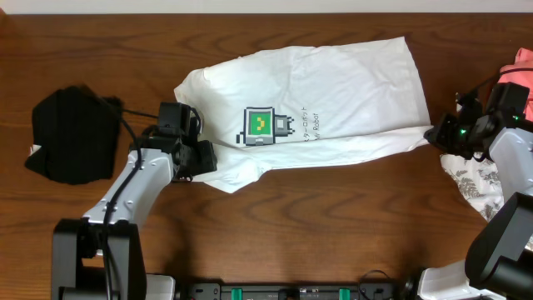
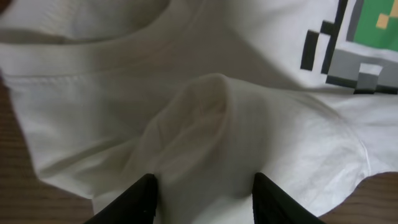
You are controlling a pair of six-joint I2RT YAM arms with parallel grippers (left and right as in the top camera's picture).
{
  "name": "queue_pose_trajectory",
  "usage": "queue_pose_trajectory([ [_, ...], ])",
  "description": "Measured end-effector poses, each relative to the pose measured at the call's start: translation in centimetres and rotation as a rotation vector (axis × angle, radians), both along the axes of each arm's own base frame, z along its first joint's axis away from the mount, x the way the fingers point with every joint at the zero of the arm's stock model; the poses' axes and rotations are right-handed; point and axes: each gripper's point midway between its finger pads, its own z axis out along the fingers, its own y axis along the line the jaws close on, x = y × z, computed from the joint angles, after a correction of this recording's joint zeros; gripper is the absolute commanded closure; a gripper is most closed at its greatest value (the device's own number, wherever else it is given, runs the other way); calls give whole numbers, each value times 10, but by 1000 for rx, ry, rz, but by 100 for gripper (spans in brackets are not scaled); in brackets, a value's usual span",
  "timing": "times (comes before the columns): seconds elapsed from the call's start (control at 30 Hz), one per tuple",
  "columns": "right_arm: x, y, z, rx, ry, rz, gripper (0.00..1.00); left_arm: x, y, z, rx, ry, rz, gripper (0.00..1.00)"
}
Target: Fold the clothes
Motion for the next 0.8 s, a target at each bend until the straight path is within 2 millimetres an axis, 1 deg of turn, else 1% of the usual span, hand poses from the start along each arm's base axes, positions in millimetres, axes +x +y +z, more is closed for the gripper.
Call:
queue_pose_trajectory([
  [0.03,0,0,0,0,0,0,99,0,-2,0,-11,3,-2,65],
  [0.1,0,0,0,1,2,0,99,-1,-6,1,-33,3,-12,94],
  [0.3,-1,1,0,2,6,0,99,-3,-21,6,-117,2,-48,94],
  [0.4,-2,1,-1,4,10,0,99,-1,-24,18,-139,-29,-57,94],
  [0.5,-2,1,-1,4,10,0,99,7,-25,48,-148,-126,-64,94],
  [0.53,-2,1,-1,4,10,0,99,12,-25,63,-144,-175,-64,94],
  [0.57,-2,1,-1,4,10,0,99,18,-23,84,-138,-247,-64,94],
  [0.6,-2,1,-1,4,10,0,99,20,-22,93,-132,-277,-62,94],
  [0.63,-2,1,-1,4,10,0,99,24,-20,109,-122,-332,-58,94],
  [0.67,-2,1,-1,3,9,0,99,26,-18,119,-111,-367,-53,94],
  [0.73,-1,1,0,2,6,0,99,28,-13,134,-90,-417,-42,94],
  [0.8,1,0,0,-1,-2,0,99,29,-10,135,-74,-424,-33,94],
])
